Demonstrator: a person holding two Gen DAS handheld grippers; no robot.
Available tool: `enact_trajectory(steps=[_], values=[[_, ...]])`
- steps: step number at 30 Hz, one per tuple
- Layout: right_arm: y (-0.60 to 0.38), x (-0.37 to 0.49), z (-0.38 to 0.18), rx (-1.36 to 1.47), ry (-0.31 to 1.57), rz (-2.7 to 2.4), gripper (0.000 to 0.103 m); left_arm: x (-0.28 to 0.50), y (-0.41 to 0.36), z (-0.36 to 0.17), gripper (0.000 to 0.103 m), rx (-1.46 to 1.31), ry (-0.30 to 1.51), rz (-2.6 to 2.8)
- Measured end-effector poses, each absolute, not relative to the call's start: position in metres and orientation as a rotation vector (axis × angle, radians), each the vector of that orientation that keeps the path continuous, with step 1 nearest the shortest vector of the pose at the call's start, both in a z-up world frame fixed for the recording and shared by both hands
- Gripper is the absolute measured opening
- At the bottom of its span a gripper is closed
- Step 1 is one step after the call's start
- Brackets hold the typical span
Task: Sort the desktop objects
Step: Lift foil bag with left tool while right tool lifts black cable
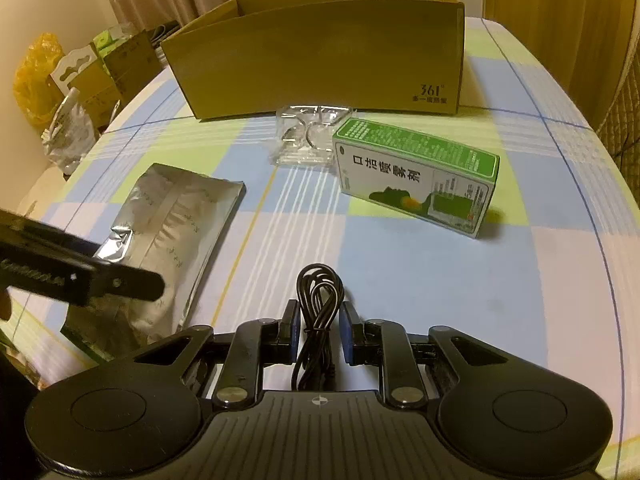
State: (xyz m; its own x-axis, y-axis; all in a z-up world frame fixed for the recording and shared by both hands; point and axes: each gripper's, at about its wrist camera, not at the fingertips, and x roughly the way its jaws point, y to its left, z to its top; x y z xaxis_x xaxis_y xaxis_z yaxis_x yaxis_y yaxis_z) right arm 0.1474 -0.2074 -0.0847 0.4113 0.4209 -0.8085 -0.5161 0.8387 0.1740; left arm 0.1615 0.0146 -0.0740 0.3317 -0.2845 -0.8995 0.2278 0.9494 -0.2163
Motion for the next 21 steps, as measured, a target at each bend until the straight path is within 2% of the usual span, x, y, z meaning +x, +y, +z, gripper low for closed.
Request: enact_trajectory(steps=[14, 17, 21], values=[[-0.199, 0.157, -0.098, -0.169, 0.94, 0.592, 0.018, 0.182, -0.015, -0.09, 0.061, 0.094, 1.218, -0.352], [-0.197, 0.155, -0.098, -0.189, 0.926, 0.592, 0.019, 0.18, -0.023, -0.089, 0.055, 0.141, 1.218, -0.363], [-0.192, 0.15, -0.099, -0.246, 0.897, 0.598, 0.026, 0.179, -0.029, -0.089, 0.051, 0.179, 1.217, -0.356]])
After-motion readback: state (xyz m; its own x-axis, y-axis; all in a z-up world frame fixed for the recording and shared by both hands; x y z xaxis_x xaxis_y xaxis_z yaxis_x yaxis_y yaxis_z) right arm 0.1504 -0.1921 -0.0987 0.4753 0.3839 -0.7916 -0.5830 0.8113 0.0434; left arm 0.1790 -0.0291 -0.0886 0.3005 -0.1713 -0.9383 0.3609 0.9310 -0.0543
